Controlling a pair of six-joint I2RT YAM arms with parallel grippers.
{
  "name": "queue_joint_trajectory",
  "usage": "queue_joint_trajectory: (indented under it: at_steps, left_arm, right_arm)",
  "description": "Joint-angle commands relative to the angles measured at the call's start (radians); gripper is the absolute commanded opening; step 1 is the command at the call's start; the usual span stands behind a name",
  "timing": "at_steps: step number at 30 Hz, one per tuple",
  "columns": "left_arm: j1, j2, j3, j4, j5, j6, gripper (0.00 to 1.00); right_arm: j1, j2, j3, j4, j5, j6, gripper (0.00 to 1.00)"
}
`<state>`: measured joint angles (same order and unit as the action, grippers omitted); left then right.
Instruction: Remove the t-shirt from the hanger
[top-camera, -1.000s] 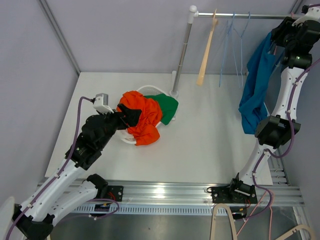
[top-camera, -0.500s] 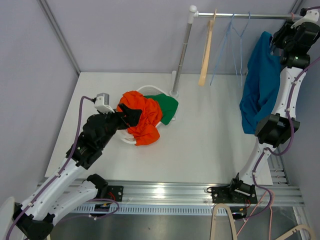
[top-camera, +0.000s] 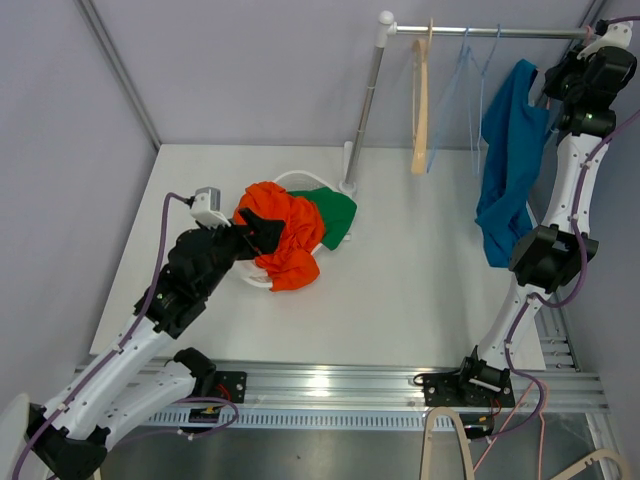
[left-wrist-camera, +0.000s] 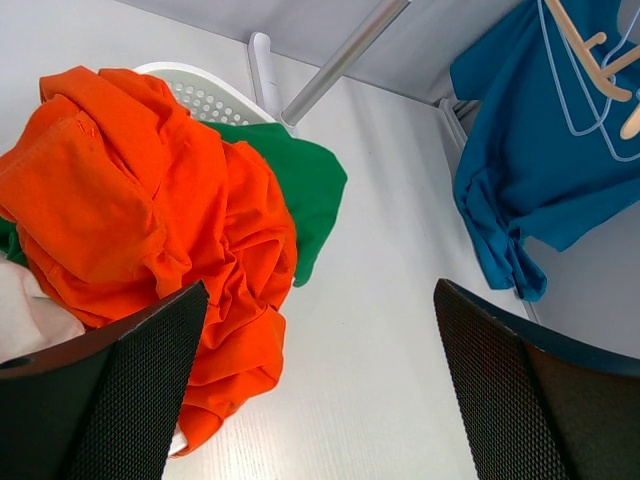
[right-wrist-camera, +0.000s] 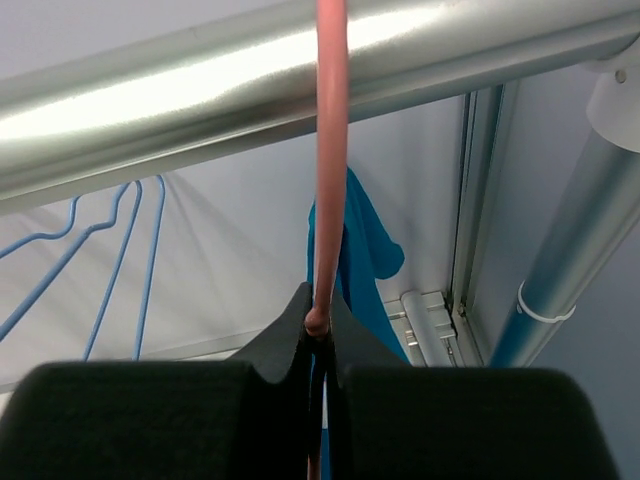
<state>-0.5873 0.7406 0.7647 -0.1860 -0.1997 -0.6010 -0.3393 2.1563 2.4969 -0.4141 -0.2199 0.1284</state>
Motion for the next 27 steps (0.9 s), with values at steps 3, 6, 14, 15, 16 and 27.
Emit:
queue_joint_trajectory:
  at_steps: [3,6,14,15,16,27]
  left_arm:
    - [-0.009,-0.017,-0.01,0.037,-0.004,0.017,0.99]
    - [-0.008,-0.026,-0.01,0.03,-0.009,0.017,0.99]
    - [-0.009,-0.079,-0.031,0.026,-0.006,0.012,1.0]
    - [-0.008,-0.084,-0.034,0.023,-0.006,0.01,0.99]
    - [-0.009,-0.09,-0.039,0.022,-0.004,0.01,1.0]
    - [-0.023,-0.162,-0.067,0.094,0.123,0.044,0.99]
  right_arm:
    - [0.017,-0.067,0.011,0.043,-0.006,0.01,0.0]
    - [0.028,-0.113,-0.003,0.054,-0.003,-0.007,0.0]
    - [0.043,-0.263,-0.13,0.13,-0.01,-0.015,0.0]
    - [0.054,-0.285,-0.166,0.15,-0.003,-0.016,0.0]
    - [0.057,-0.3,-0.2,0.156,0.008,-0.022,0.0]
    - [0.074,-0.515,-0.458,0.058,0.117,0.026,0.0]
